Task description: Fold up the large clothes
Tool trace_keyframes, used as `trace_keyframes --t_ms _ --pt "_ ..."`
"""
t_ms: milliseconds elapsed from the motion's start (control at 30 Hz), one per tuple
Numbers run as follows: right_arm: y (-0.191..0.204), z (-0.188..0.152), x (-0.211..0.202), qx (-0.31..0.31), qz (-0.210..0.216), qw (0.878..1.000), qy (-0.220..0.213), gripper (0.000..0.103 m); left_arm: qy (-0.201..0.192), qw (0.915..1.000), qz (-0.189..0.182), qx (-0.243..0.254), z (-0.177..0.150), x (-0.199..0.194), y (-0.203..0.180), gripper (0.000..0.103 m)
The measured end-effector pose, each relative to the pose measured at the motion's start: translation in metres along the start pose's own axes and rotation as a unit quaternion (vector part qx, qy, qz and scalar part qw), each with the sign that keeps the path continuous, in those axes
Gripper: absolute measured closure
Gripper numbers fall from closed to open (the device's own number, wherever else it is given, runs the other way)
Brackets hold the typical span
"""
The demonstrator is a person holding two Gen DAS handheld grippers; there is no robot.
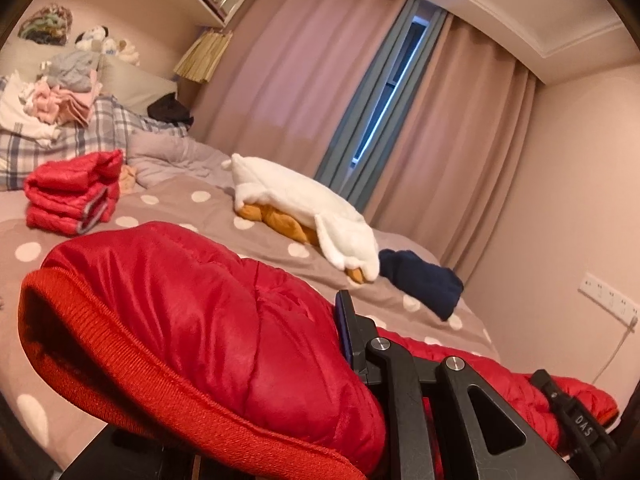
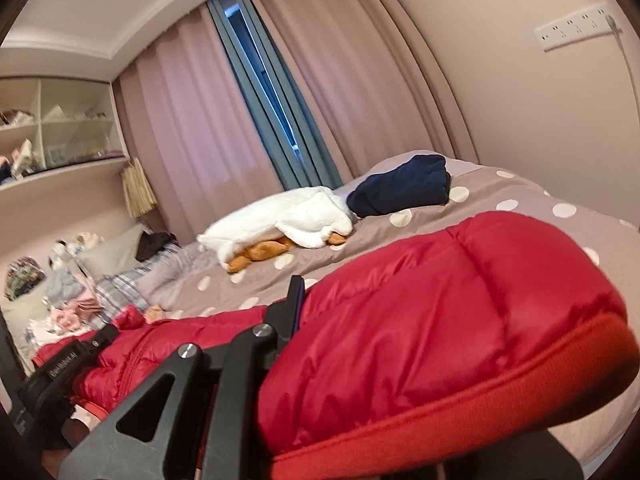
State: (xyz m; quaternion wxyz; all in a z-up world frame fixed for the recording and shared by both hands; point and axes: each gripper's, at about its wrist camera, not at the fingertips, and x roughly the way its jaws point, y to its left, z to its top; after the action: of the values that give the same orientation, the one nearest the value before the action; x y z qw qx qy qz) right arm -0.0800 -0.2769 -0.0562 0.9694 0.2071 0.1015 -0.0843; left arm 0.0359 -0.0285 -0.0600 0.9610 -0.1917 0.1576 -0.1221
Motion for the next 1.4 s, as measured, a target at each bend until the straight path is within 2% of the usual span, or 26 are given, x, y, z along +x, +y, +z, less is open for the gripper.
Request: trace_keyframes --t_ms 200,367,467,600,700,800,1000,1400 --pt "0.009 0.021 0.039 -0.036 -0.005 0.999 0.011 0.087 0.006 0.9998 0.014 0.015 0.010 0.035 -0.001 0.086" --pt "0.008 0.029 0.078 -0.051 -0.016 0.998 0.032 0.087 0.030 0.9989 0.033 0.012 0.012 0.069 -0.001 0.086" --pt "0.002 0.028 0.095 -0.052 -0.018 0.998 0.041 0.087 0.040 0.9985 0.036 0.011 0.012 0.082 -0.003 0.086" --pt "-0.002 0.034 0.114 -0.056 -0.026 0.996 0.057 0.087 0.045 0.9974 0.043 0.036 0.015 0.096 -0.009 0.086" --pt "-0.002 0.039 0.123 -0.053 -0.021 0.997 0.061 0.087 0.043 0.9977 0.043 0.030 0.013 0.101 -0.005 0.086" --pt "-0.004 0.038 0.136 -0.043 -0.020 0.996 0.076 0.088 0.069 0.9956 0.051 0.038 0.011 0.112 -0.003 0.086" --pt "-0.012 0.018 0.150 -0.032 -0.028 0.993 0.109 0.088 0.109 0.9927 0.052 0.004 -0.001 0.126 0.016 0.086" --pt "-0.005 0.013 0.153 -0.051 -0.040 0.992 0.106 0.087 0.107 0.9923 0.058 0.018 -0.001 0.128 0.016 0.086"
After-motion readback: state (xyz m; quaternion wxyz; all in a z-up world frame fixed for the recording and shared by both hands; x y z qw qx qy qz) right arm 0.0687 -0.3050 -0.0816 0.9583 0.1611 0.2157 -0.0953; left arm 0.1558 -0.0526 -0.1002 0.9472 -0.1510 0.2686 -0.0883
